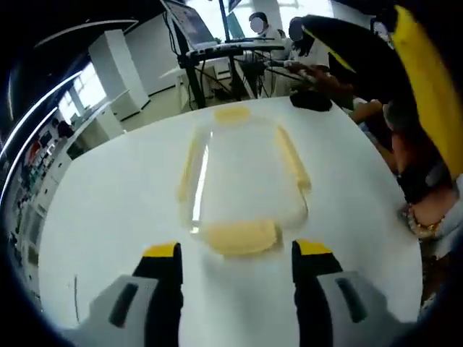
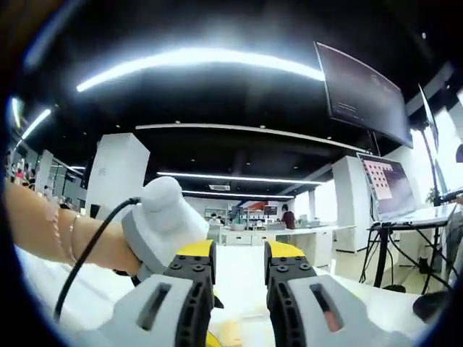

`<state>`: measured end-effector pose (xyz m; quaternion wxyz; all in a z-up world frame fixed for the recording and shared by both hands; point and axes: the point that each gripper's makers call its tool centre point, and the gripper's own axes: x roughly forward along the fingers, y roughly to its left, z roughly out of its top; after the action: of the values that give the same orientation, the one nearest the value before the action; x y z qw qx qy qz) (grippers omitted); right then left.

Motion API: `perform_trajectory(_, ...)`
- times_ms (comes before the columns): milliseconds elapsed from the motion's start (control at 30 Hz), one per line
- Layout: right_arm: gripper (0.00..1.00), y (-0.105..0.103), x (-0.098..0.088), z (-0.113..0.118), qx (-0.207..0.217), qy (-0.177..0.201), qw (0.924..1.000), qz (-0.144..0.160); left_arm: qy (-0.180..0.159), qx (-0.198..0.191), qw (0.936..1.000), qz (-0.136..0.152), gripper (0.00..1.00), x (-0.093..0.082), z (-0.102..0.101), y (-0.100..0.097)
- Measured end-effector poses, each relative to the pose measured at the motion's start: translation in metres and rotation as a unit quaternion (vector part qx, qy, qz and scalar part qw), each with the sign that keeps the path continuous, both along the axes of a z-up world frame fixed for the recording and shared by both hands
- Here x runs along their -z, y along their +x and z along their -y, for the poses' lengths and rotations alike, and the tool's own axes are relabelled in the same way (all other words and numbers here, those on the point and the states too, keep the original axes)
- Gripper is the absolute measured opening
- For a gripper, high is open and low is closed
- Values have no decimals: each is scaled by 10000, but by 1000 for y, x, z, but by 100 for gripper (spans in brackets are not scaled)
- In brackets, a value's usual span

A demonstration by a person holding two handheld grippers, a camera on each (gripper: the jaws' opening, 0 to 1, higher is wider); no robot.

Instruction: Snap each plastic latch of the storage box into its locked position after aligning the lid with the box until every specified latch is closed and the lid sits flush.

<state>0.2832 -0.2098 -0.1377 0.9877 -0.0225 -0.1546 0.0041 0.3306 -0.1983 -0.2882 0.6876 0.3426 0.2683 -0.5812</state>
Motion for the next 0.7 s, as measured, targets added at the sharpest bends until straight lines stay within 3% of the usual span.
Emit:
perform_trajectory(200, 25, 0, 0, 2, 62, 101, 9999, -48, 282, -13, 9994, -212, 57, 7, 1, 2)
perform_trajectory(433, 26, -7, -4, 10, 240, 316, 9992, 96, 318, -75, 9990, -308, 56, 9, 5, 2)
perform_trajectory(533, 26, -7, -5, 10, 302, 339, 9989, 98, 323, -54, 9989, -329, 53, 8, 4, 3)
perform_trajectory(600, 26, -7, -5, 9, 299, 342, 9989, 107, 299, -38, 9986, -446, 43, 9, 4, 2)
perform_trajectory(700, 26, -5, -6, 7, 300, 314, 9990, 103, 246, -84, 9984, -501, 41, 8, 5, 2)
